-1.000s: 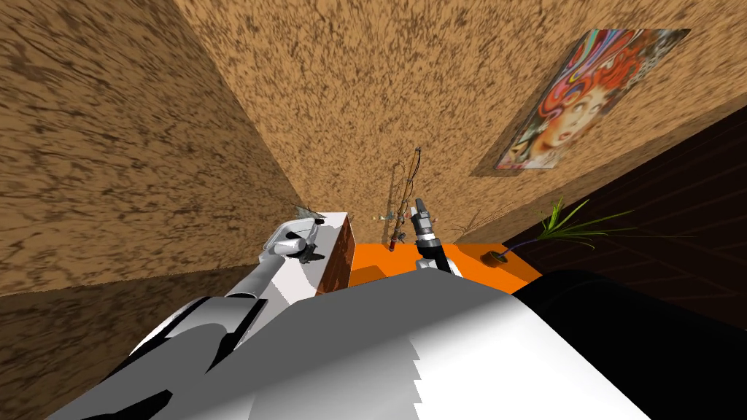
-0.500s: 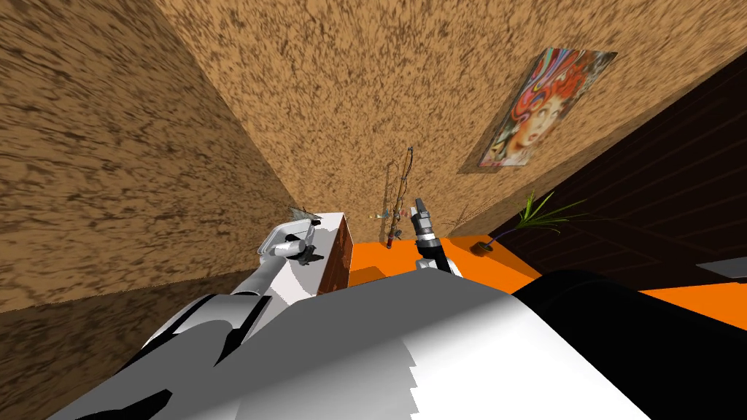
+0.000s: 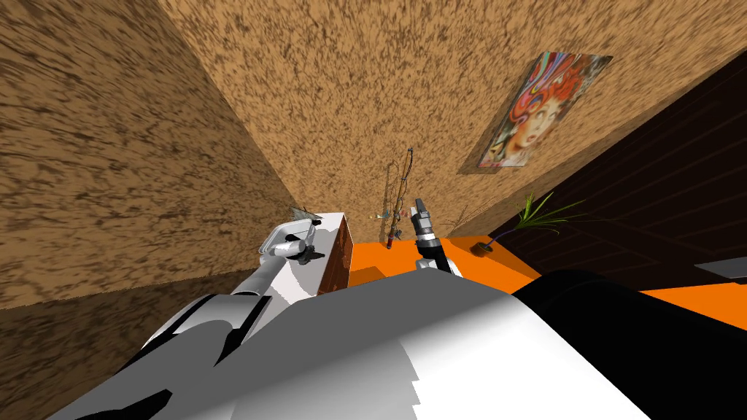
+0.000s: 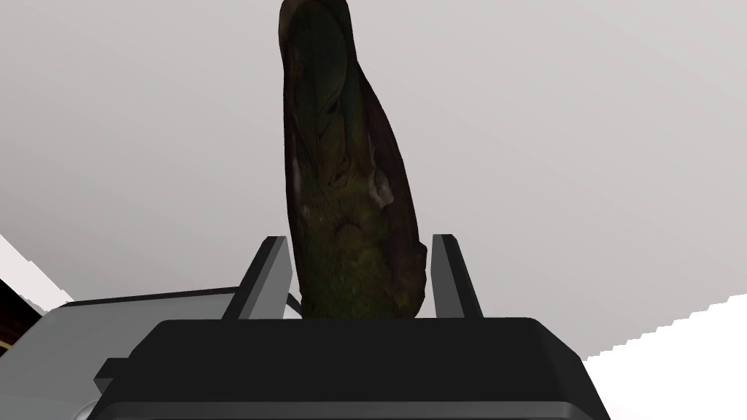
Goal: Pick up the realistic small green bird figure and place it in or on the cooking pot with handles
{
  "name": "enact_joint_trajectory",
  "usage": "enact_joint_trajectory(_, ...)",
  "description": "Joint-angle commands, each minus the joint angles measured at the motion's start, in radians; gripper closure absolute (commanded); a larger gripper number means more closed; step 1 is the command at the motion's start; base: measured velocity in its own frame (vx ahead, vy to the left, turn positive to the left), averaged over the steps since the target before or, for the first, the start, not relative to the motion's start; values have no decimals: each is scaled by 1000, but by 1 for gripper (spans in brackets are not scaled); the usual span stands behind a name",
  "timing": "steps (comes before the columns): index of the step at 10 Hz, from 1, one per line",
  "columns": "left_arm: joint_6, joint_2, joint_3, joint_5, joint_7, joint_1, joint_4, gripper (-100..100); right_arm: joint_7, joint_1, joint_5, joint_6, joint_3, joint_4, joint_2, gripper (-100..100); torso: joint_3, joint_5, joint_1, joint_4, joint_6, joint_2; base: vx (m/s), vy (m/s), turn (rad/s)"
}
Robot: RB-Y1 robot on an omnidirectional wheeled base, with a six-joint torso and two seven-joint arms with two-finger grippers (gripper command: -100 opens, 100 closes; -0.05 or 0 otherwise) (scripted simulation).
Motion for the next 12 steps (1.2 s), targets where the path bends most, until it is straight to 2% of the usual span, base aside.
enact_joint_trajectory(1,0,0,0,0,0,0,0,0,0,0,0,0,0,0,0,0,0,0,0,0,0,0,0,0,0)
enact_joint_trajectory(2,13,6,-8,7,-4,2,-23,100,0,0,0,0,0,0,0,0,0,0,0,0,0,0,35,-21,161)
enact_joint_trajectory(7,70,36,-35,36,-18,17,-125,100,0,0,0,0,0,0,0,0,-1,-1,-3,0,0,-2,45,-52,150)
enact_joint_trajectory(8,62,33,-30,31,-12,18,-115,100,0,0,0,0,0,0,0,0,-1,-1,-3,0,0,-2,19,-23,32)
enact_joint_trajectory(9,65,34,-31,32,-13,19,-118,0,0,0,0,0,0,0,0,0,-1,-1,-2,0,0,-1,0,0,0)
enact_joint_trajectory(10,73,62,-12,45,-13,-13,-153,100,0,0,0,0,0,0,0,0,0,-1,-1,0,0,-1,-69,-72,165)
enact_joint_trajectory(12,82,81,2,64,-15,-27,-186,100,0,0,0,0,0,0,0,0,5,-3,-8,2,-1,8,-99,-120,173)
